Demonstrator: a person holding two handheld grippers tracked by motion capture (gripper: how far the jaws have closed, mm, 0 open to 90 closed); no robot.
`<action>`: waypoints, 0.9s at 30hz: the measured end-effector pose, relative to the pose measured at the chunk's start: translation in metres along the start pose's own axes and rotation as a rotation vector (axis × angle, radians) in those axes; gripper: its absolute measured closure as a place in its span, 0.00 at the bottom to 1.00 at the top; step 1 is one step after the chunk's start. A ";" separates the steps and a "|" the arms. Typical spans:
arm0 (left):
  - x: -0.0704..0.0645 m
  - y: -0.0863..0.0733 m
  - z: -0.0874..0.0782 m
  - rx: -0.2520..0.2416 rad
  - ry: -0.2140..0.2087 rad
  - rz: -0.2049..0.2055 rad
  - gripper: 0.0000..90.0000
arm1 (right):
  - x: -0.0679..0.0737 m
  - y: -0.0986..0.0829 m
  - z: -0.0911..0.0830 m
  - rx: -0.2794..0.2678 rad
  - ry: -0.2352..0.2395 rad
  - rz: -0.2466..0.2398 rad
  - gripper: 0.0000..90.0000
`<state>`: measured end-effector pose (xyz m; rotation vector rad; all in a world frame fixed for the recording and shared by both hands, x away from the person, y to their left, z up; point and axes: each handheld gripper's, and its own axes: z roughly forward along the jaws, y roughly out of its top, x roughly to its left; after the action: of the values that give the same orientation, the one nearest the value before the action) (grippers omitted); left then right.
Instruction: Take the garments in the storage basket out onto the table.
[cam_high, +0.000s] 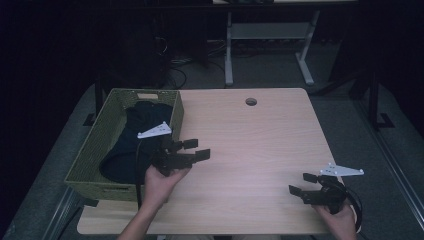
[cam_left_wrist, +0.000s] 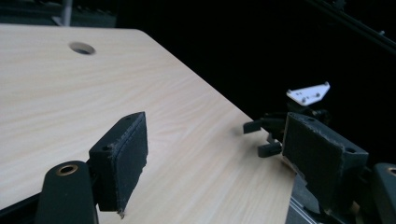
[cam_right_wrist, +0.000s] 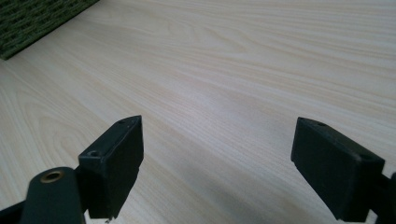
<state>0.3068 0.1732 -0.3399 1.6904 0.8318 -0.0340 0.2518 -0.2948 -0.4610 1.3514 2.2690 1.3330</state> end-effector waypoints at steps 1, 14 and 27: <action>0.002 0.003 -0.003 -0.006 0.006 -0.004 0.25 | 0.000 0.000 -0.001 -0.006 -0.001 -0.004 0.18; 0.037 0.018 -0.041 -0.025 0.066 -0.047 0.24 | -0.002 0.002 -0.002 -0.027 -0.004 0.009 0.18; 0.064 0.031 -0.069 -0.041 0.116 -0.077 0.24 | -0.002 0.002 -0.008 -0.041 -0.006 0.017 0.18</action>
<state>0.3437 0.2632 -0.3213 1.6330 0.9772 0.0286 0.2498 -0.3007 -0.4558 1.3625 2.2189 1.3709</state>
